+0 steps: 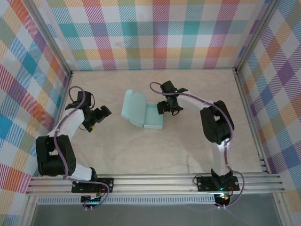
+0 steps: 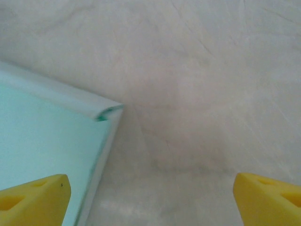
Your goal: Fold the paper box
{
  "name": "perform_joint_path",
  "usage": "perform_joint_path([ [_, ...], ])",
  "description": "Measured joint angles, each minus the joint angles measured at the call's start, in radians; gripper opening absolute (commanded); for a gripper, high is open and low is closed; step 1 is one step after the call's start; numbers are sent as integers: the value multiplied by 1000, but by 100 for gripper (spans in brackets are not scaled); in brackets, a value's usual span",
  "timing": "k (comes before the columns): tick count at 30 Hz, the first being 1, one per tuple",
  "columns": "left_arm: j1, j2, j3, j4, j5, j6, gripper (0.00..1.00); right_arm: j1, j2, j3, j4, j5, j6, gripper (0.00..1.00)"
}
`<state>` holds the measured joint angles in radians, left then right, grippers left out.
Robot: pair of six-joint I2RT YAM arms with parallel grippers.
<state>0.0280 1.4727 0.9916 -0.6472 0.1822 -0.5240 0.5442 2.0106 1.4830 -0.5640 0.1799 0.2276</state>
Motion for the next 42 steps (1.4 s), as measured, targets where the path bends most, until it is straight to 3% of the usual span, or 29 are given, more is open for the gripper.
perform_joint_path([
  [8, -40, -8, -20, 29, -46, -19, 100, 0, -286, -256, 133, -75, 29, 87],
  [11, -39, -66, -49, 24, -73, -19, 100, -21, -333, -342, 175, -74, 50, 79],
  [17, -39, -135, -83, 29, -101, -19, 100, 0, -341, -507, 210, -78, 63, 64],
  [21, -39, -137, -102, 48, -102, -19, 100, 88, -329, -501, 235, -67, 72, 60],
  [25, -39, -137, -124, 57, -101, -19, 100, 165, -274, -456, 267, -56, 93, 48],
  [31, -34, -148, -167, 76, -71, -23, 100, 259, -164, -343, 303, -72, 118, 48],
  [35, -32, -178, -201, 84, -51, -35, 100, 300, -123, -294, 348, -117, 136, 59],
  [38, -33, -202, -242, 125, -23, -59, 100, 315, -140, -307, 385, -152, 139, 71],
  [42, -74, -206, -288, 162, -7, -104, 100, 307, -249, -388, 413, -145, 134, 74],
])
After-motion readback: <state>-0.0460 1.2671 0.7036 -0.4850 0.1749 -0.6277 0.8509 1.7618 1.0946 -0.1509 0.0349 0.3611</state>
